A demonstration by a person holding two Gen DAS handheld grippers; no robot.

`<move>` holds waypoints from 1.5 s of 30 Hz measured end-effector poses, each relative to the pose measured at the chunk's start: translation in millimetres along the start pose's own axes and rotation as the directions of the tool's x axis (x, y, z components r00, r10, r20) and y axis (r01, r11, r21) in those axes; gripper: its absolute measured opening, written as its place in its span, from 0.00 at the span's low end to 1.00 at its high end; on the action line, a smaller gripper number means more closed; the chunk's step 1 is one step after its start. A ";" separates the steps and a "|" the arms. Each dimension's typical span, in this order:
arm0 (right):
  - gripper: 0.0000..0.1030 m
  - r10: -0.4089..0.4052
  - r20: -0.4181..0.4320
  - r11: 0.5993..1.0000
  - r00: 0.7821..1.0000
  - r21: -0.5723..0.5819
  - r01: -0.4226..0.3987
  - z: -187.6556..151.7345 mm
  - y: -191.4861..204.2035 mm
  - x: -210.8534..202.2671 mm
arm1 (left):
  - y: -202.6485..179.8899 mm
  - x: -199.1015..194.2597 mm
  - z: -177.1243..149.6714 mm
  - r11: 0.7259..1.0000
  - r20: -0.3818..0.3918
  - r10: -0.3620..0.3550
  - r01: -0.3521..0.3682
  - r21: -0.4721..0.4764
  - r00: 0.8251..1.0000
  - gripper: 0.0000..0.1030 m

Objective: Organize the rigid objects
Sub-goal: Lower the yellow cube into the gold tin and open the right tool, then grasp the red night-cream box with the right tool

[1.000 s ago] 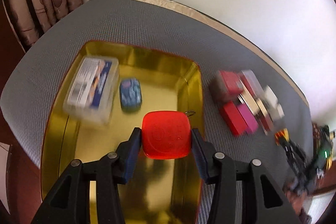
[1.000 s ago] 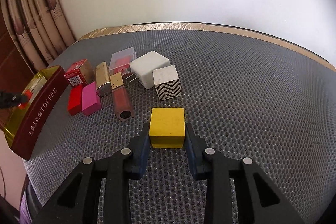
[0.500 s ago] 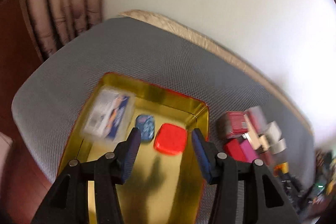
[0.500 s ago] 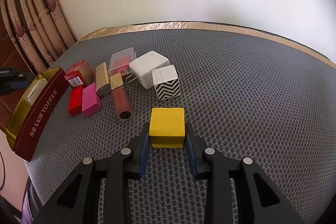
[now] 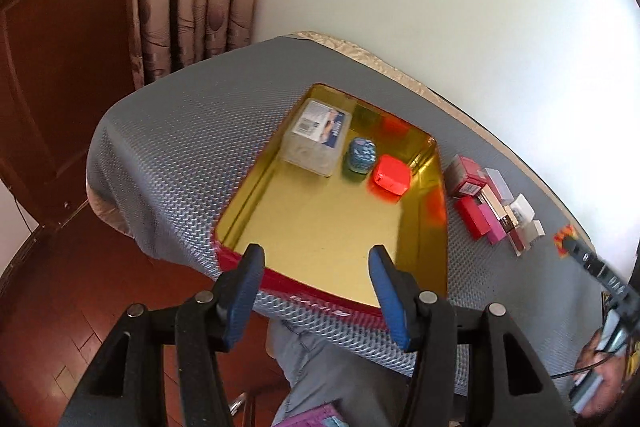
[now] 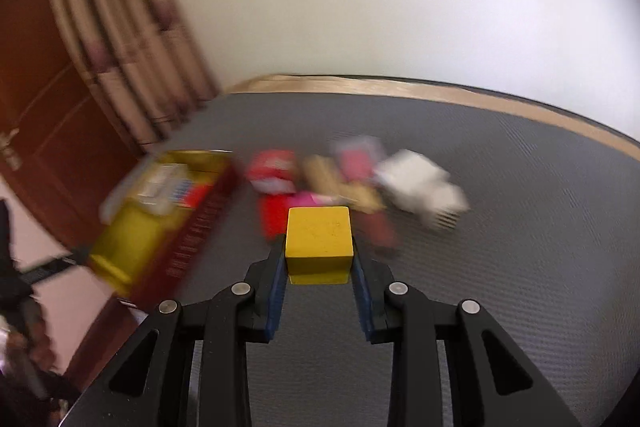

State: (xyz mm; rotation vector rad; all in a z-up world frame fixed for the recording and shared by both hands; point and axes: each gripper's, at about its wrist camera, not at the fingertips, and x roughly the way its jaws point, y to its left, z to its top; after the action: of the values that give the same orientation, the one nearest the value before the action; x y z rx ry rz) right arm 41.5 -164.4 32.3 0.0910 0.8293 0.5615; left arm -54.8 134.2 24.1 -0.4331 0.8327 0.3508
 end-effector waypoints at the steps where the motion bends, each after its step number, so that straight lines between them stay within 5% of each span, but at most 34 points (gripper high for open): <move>1: 0.27 0.037 -0.006 0.999 0.999 -0.012 -0.037 6.7 14.5 3.1 | 2.0 -0.9 0.3 1.000 0.010 -0.003 0.003 -0.006 1.000 0.54; 7: 0.27 0.236 -0.125 0.964 0.964 -0.092 -0.248 37.4 113.1 60.4 | 16.5 8.0 -0.9 0.999 -0.024 0.006 -0.007 -0.034 1.000 0.54; 12: 0.27 0.218 -0.250 0.952 0.943 -0.160 -0.262 34.6 166.1 128.3 | 31.2 14.6 -2.1 0.992 -0.072 -0.056 0.048 -0.114 0.996 0.54; 19: 0.29 0.141 -0.305 0.955 0.942 -0.209 -0.211 30.1 184.0 173.2 | 34.6 18.6 -1.4 0.991 -0.088 -0.071 0.060 -0.123 0.994 0.54; 23: 0.64 0.180 -0.272 0.962 0.945 -0.150 -0.227 40.7 169.7 167.0 | 36.1 26.4 -3.8 0.987 -0.130 -0.089 0.069 -0.146 0.988 0.54; 26: 0.64 0.171 -0.194 0.970 0.966 -0.138 -0.199 57.1 147.5 145.2 | 39.8 27.6 -4.8 0.982 -0.135 -0.101 0.077 -0.173 0.986 0.54; 29: 0.65 0.017 -0.161 0.977 0.987 -0.206 -0.050 72.9 109.5 127.1 | 42.1 28.6 -5.2 0.979 -0.137 -0.109 0.082 -0.187 0.985 0.54; 34: 0.65 -0.100 -0.232 0.980 0.968 -0.190 0.056 80.8 57.8 142.5 | 39.5 32.8 -6.7 0.978 -0.155 -0.126 0.096 -0.186 0.980 0.56; 45: 0.54 -0.197 -0.264 0.954 0.944 -0.273 0.122 82.8 68.2 189.0 | 38.6 36.0 -4.6 0.980 -0.161 -0.123 0.094 -0.175 0.979 0.57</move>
State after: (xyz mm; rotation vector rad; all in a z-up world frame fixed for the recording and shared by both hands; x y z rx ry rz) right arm 173.1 0.8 -18.7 -0.2994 1.0317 0.5282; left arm -53.0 169.6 -15.2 -0.6693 0.9460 0.2848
